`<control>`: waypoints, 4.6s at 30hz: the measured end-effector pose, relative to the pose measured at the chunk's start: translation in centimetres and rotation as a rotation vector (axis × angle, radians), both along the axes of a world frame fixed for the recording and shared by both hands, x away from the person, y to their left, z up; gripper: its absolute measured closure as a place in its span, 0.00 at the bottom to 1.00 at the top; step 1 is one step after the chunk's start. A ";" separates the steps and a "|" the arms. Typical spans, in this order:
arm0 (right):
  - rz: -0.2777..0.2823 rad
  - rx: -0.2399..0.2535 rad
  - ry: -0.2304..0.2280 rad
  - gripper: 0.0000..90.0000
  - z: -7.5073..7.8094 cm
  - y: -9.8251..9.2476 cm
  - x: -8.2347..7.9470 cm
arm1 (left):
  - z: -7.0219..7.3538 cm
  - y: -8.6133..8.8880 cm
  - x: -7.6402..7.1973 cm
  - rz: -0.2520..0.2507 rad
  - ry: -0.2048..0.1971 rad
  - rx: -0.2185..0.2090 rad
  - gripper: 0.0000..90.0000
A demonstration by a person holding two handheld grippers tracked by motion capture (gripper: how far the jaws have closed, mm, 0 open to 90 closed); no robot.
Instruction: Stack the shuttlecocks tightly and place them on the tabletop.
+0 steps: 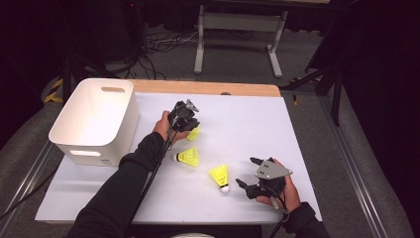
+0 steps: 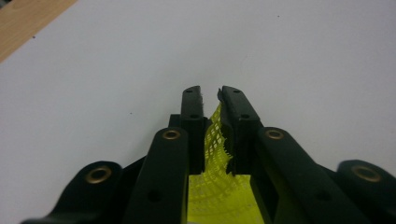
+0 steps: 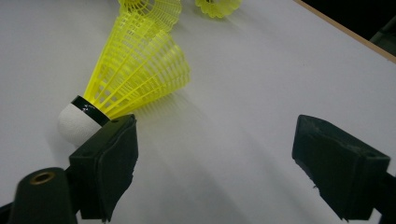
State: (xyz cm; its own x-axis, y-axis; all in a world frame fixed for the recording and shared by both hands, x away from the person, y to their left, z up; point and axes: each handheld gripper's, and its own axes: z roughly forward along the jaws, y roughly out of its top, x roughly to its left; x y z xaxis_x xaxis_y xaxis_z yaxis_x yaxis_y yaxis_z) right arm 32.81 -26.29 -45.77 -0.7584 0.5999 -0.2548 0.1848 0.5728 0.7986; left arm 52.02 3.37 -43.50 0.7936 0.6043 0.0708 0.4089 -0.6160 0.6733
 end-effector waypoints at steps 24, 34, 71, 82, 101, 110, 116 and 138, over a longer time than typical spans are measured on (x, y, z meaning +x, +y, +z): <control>0.011 -0.011 0.009 0.17 -0.1 0.1 0.0 | 1.4 1.5 -1.5 -0.014 0.017 0.155 0.98; 0.009 -0.007 0.004 0.17 0.0 0.0 0.0 | 0.7 0.4 -1.9 -0.040 0.020 0.137 0.94; -0.012 0.003 -0.010 0.16 0.3 -0.3 0.0 | 5.0 3.7 -6.4 -0.033 -0.205 -0.017 0.77; -0.014 0.028 -0.043 0.17 0.7 -0.4 -0.3 | 5.1 5.6 -9.0 -0.075 -0.274 -0.039 0.74; -0.025 0.042 -0.043 0.18 0.6 -0.2 -0.3 | 2.8 8.5 -13.7 -0.145 -0.385 -0.111 0.55; -0.030 0.034 -0.056 0.18 0.6 0.0 -0.3 | 1.1 9.8 -15.5 -0.191 -0.430 -0.095 0.46; -0.031 0.037 -0.061 0.19 0.6 0.0 -0.4 | 0.3 10.8 -16.4 -0.187 -0.430 -0.093 0.39; -0.027 0.028 -0.054 0.19 0.6 0.3 -0.4 | -2.7 16.4 -19.6 -0.132 -0.373 -0.170 0.16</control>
